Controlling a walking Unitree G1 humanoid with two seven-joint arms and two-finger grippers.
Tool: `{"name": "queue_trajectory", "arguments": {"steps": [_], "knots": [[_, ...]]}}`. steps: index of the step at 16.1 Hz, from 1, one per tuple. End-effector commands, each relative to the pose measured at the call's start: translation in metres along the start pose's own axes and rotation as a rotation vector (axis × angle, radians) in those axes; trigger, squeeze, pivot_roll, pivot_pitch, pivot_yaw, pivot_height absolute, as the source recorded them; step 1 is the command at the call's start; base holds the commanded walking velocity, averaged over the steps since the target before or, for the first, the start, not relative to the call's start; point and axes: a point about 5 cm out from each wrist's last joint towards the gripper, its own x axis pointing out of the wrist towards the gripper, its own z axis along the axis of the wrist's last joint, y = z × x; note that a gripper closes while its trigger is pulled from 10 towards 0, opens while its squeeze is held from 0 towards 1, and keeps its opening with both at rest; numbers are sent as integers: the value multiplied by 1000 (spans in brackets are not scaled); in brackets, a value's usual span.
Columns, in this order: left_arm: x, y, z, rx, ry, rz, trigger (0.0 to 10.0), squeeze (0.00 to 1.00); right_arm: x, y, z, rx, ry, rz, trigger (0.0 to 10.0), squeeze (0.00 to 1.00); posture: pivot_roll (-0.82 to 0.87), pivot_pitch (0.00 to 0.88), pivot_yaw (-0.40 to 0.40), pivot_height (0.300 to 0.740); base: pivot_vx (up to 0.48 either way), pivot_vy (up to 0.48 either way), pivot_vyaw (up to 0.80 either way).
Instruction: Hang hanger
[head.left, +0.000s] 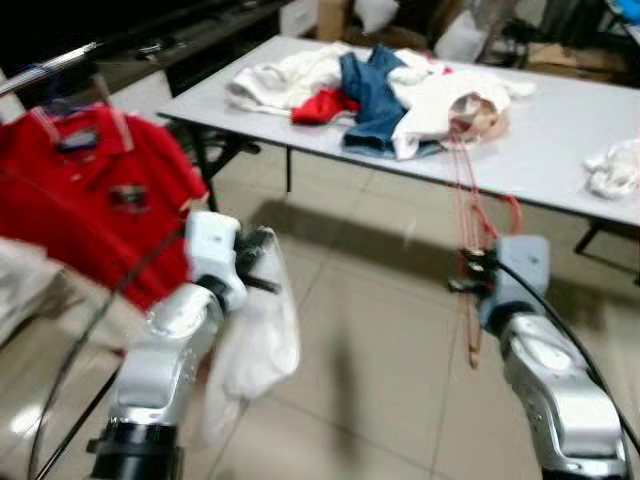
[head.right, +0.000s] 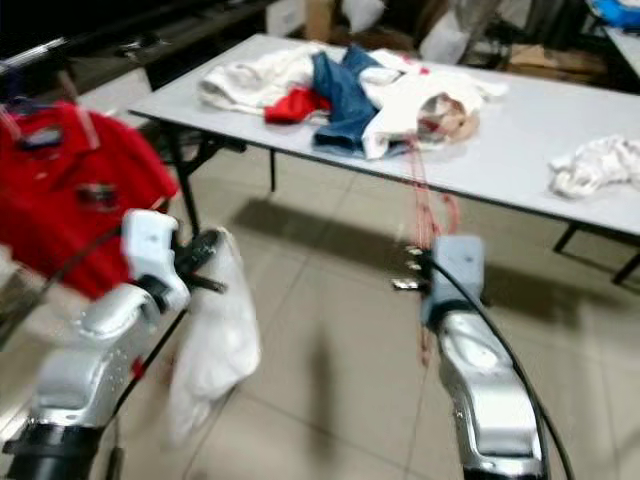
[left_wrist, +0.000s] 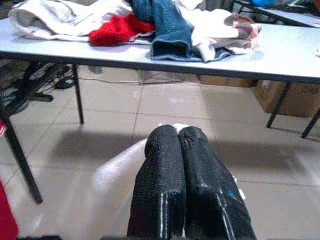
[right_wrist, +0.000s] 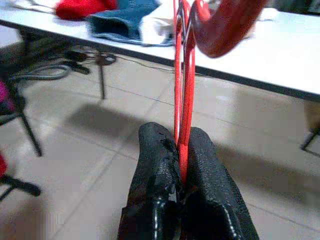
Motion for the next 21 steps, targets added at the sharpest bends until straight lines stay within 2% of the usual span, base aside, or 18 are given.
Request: {"name": "queue_trajectory", "arguments": {"steps": [1,3,6,10,16,19,21], "knots": [[-4,13,2,13,-6,44,10000,0,1,8,8,17,-36,27,10000,0,-67,0,6,740,322,0,0],[-3,15,5,13,-12,47,10000,0,3,9,11,25,-42,23,10000,0,-60,0,-2,740,321,0,0],[0,16,10,22,-30,45,10000,0,4,16,12,-4,-42,82,10000,0,-58,0,-14,740,319,0,0],[-1,11,6,13,-20,26,10000,0,-2,7,8,3,-27,39,10000,0,-76,0,9,740,321,0,0],[6,5,5,14,-24,-13,10000,0,-4,7,9,2,-37,25,10000,0,-106,0,32,740,321,0,-800],[12,3,9,11,-46,-21,10000,0,-5,8,10,-7,-36,51,10000,0,-110,0,12,740,319,0,0],[12,2,7,6,-53,-21,10000,0,-6,2,7,-45,-36,47,10000,0,-116,0,15,740,319,0,0]]}}
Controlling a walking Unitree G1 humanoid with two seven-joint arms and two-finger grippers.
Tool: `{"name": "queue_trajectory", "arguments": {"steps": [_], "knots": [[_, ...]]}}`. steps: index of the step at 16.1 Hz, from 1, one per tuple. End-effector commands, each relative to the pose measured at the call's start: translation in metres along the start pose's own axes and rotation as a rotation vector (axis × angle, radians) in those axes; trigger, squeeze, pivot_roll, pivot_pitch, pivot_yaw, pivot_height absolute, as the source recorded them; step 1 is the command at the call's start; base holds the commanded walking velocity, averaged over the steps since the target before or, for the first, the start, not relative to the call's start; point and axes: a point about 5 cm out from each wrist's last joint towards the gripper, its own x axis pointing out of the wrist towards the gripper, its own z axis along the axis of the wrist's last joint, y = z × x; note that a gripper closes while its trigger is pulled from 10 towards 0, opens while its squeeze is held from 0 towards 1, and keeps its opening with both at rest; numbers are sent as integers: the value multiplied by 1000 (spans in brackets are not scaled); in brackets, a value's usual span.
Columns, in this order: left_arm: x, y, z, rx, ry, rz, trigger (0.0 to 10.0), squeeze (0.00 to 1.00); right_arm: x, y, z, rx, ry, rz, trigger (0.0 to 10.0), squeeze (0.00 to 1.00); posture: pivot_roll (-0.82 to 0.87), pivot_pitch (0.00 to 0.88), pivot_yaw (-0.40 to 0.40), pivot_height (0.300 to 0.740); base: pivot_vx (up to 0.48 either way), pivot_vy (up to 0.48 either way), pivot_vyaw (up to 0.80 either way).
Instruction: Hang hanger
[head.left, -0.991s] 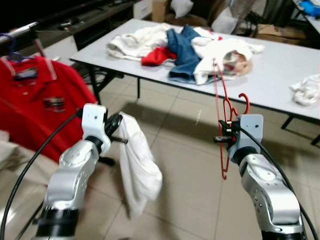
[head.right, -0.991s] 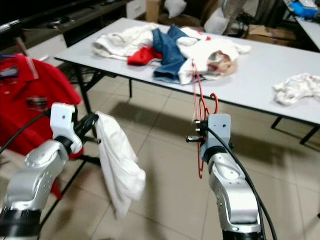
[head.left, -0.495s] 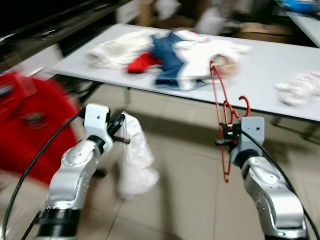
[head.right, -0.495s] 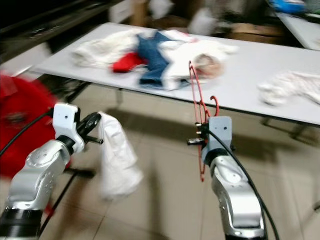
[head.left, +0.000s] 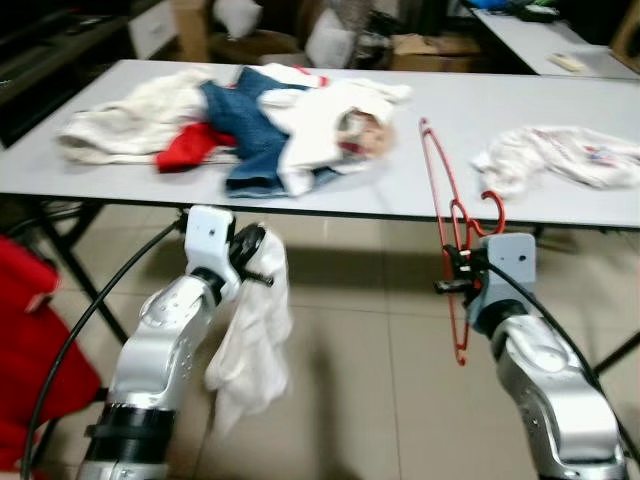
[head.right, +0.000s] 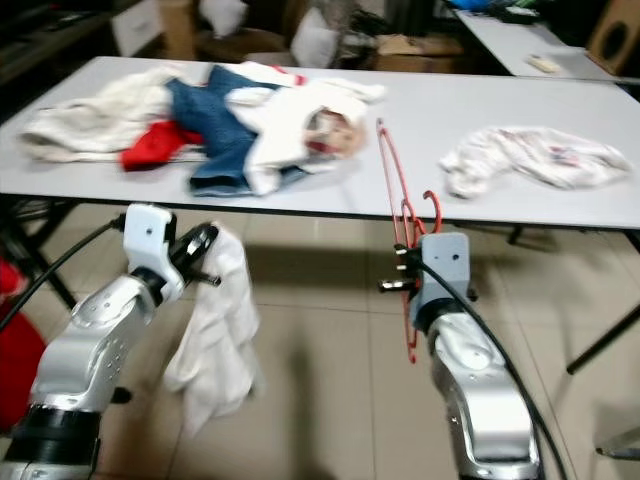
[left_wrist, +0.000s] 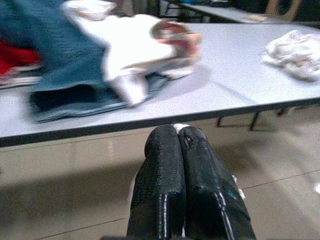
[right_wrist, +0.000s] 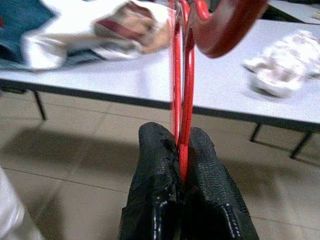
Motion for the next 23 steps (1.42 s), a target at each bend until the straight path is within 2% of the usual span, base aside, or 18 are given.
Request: {"name": "queue_trajectory", "arguments": {"steps": [1,5,7,10,12,13,14,17,19,21,23], "knots": [[0,0,8,24,-33,-7,10000,0,0,-3,3,5,-18,-17,10000,0,-116,0,15,740,319,0,0],[-2,-5,11,31,-58,-22,10000,0,-2,1,2,17,-24,8,10000,0,-92,0,7,740,319,0,-731],[2,0,23,31,-91,-11,10000,0,-9,4,9,-45,-45,145,10000,0,-91,0,16,740,319,0,0],[8,8,38,26,-126,6,10000,0,-12,-11,24,-150,-78,235,10000,0,-92,0,28,740,320,0,0],[11,8,51,33,-158,-13,10000,0,-20,-22,34,-263,-80,332,10000,0,-91,0,37,740,319,0,0],[12,8,53,33,-163,-16,10000,0,-22,-23,35,-281,-80,350,10000,0,-91,0,37,740,319,0,0],[15,8,62,44,-182,-23,10000,0,-37,-29,41,-331,-70,491,10000,0,-88,0,38,740,319,0,0],[24,16,84,58,-225,-30,10000,0,-67,-39,51,-398,-7,727,10000,0,-92,0,41,740,320,0,0],[33,14,100,74,-254,-60,10000,0,-83,-44,53,-415,57,837,10000,0,-97,0,46,740,321,0,0],[38,12,106,77,-261,-70,10000,0,-90,-45,53,-413,81,877,10000,0,-105,0,51,740,322,0,0],[43,2,116,47,-292,-117,10000,0,-95,-36,47,-406,112,921,10000,0,-112,0,55,740,322,0,0]]}}
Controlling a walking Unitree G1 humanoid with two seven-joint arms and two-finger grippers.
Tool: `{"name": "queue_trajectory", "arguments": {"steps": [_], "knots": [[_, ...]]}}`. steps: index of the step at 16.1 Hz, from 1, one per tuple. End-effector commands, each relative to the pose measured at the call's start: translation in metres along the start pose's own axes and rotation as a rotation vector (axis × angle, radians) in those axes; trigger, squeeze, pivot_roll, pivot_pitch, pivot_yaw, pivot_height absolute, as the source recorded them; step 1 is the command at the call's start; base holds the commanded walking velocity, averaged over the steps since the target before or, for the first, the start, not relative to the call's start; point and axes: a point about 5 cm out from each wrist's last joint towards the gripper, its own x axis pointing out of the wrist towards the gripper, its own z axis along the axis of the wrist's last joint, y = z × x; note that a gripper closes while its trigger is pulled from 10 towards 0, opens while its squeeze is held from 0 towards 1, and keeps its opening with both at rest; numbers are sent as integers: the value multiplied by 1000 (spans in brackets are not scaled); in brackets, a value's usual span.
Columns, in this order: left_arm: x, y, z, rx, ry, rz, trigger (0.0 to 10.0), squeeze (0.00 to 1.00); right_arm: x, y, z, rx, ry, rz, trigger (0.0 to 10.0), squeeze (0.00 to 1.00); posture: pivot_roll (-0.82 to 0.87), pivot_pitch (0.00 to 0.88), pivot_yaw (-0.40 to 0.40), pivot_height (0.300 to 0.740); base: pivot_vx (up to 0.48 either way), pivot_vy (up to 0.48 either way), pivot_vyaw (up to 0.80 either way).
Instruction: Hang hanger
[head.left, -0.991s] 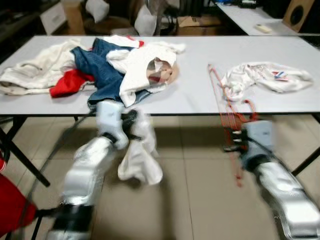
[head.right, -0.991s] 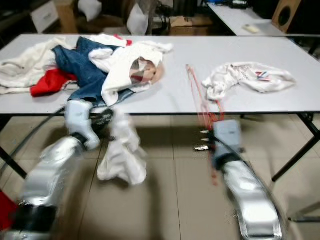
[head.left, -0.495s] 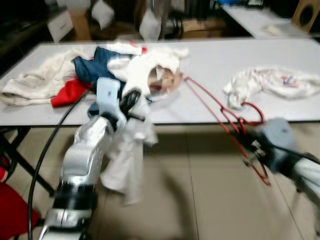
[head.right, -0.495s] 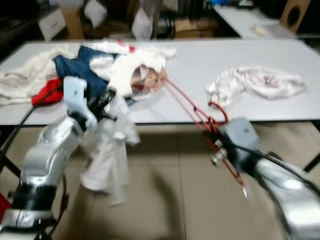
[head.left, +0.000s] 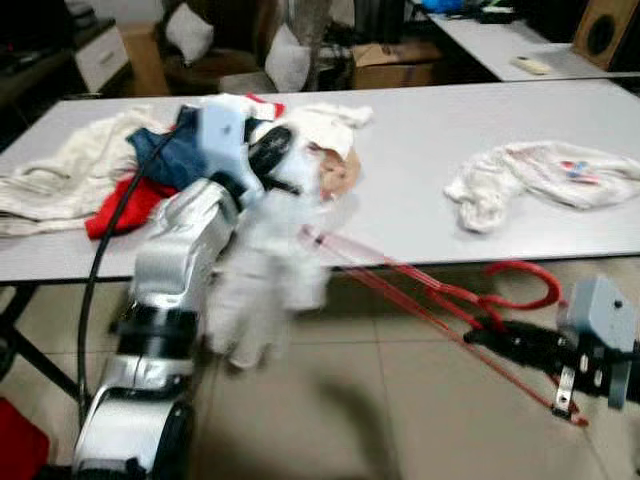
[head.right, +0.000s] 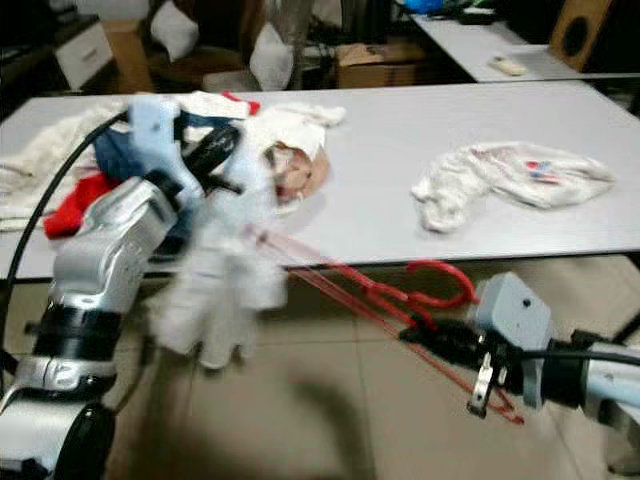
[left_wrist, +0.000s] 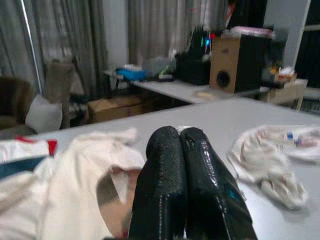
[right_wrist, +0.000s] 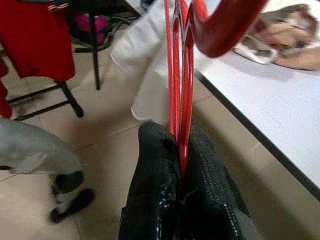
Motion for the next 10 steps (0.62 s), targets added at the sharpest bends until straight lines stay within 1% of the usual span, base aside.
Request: {"name": "queue_trajectory", "arguments": {"steps": [1,2,3,4,5,7,8,9,10], "knots": [[-2,3,12,-3,-35,-4,10000,0,7,6,4,-25,-2,30,10000,0,-114,0,57,740,319,0,0],[0,-4,17,-6,-50,-46,10000,0,12,5,2,-28,3,16,10000,0,-114,0,57,740,319,0,0],[1,-6,19,-7,-56,-60,10000,0,13,5,1,-29,5,10,10000,0,-114,0,57,740,319,0,0],[5,-22,37,-40,-103,-152,10000,0,23,3,1,-41,7,18,10000,0,-109,0,52,740,322,0,0],[5,-25,40,-46,-112,-165,10000,0,24,2,2,-44,3,21,10000,0,-107,0,49,740,322,0,0],[6,-33,60,-66,-173,-211,10000,0,31,-3,8,-71,-20,23,10000,0,-99,0,37,740,322,0,0],[5,-35,66,-67,-189,-229,10000,0,34,-6,10,-83,-27,21,10000,0,-93,0,28,740,322,0,0],[3,-38,73,-53,-202,-250,10000,0,38,-11,10,-106,-23,33,10000,0,-88,0,22,740,322,0,0],[1,-37,76,-41,-203,-249,10000,0,40,-15,12,-123,-19,37,10000,0,-85,0,18,740,326,0,0]]}}
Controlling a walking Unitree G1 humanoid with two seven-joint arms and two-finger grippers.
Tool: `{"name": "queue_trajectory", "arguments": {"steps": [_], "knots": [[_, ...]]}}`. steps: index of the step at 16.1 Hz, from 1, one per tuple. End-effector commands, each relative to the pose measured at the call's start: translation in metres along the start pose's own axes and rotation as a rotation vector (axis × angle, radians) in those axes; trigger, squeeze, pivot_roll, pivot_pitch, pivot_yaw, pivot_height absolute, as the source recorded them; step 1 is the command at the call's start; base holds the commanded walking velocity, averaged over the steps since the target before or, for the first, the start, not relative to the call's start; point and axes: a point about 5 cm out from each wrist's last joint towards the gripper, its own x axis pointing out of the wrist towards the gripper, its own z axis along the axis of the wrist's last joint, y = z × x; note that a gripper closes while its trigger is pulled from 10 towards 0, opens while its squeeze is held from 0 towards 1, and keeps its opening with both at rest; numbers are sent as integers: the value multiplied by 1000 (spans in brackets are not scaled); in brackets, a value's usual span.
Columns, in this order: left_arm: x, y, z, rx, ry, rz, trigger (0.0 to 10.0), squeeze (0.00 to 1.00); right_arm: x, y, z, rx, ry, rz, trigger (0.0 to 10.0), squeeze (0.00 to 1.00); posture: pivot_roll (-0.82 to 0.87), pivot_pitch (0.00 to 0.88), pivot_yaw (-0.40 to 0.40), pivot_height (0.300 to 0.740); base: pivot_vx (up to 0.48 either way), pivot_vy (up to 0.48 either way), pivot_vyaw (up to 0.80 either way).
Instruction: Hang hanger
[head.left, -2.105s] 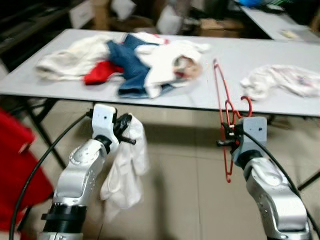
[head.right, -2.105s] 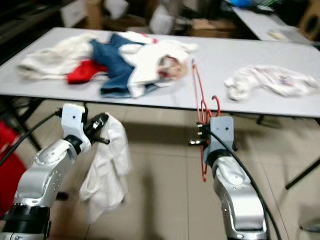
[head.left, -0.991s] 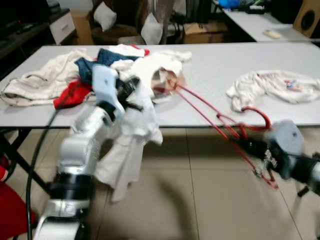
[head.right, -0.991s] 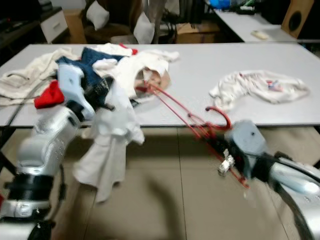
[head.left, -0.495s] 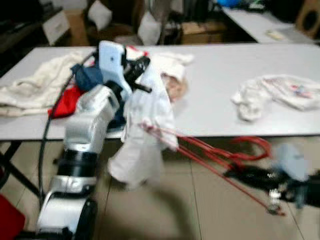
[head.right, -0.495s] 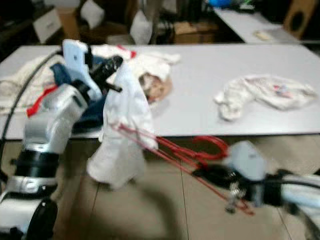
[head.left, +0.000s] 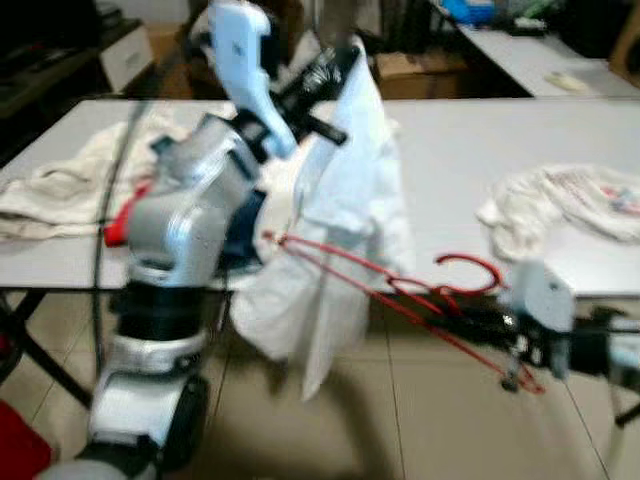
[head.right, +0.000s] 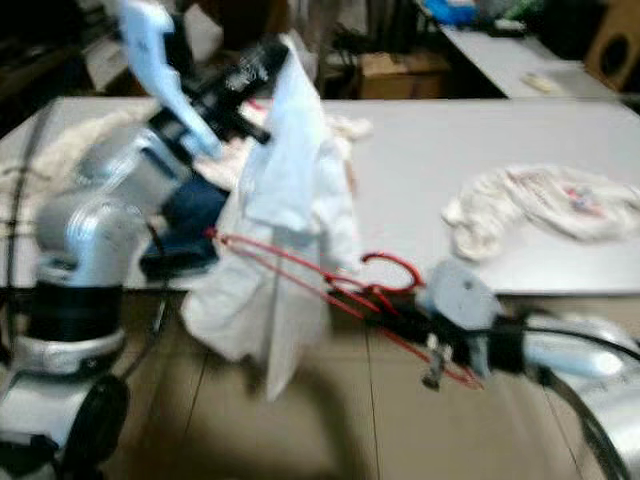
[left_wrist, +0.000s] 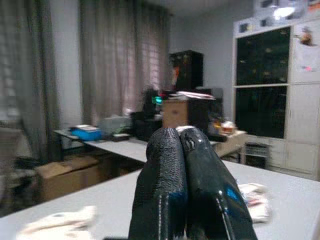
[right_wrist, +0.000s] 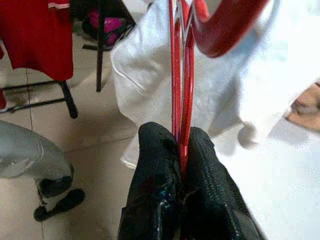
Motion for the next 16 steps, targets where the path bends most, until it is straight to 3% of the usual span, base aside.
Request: {"name": "queue_trajectory", "arguments": {"steps": [1,6,11,13,14,16], "knots": [[-2,2,2,-3,6,7,10000,0,-1,-6,1,-26,10,-6,10000,0,-81,0,12,740,319,0,0],[-9,0,12,8,6,12,10000,0,12,-30,11,-93,-13,17,10000,0,-44,0,-31,740,326,0,0],[-10,-7,17,13,15,-27,10000,0,18,-39,13,-107,-32,28,10000,0,-38,0,-31,740,318,0,0],[-8,-18,18,-4,26,-101,10000,0,20,-44,14,-113,-38,22,10000,0,-44,0,-21,740,0,0,0],[-7,-22,20,-3,22,-127,10000,0,23,-54,15,-120,-32,-16,10000,0,-50,0,-15,740,0,0,0],[-4,-25,29,-25,-28,-154,10000,0,26,-89,19,-138,-7,-206,10000,0,-58,0,-6,740,0,0,0]]}}
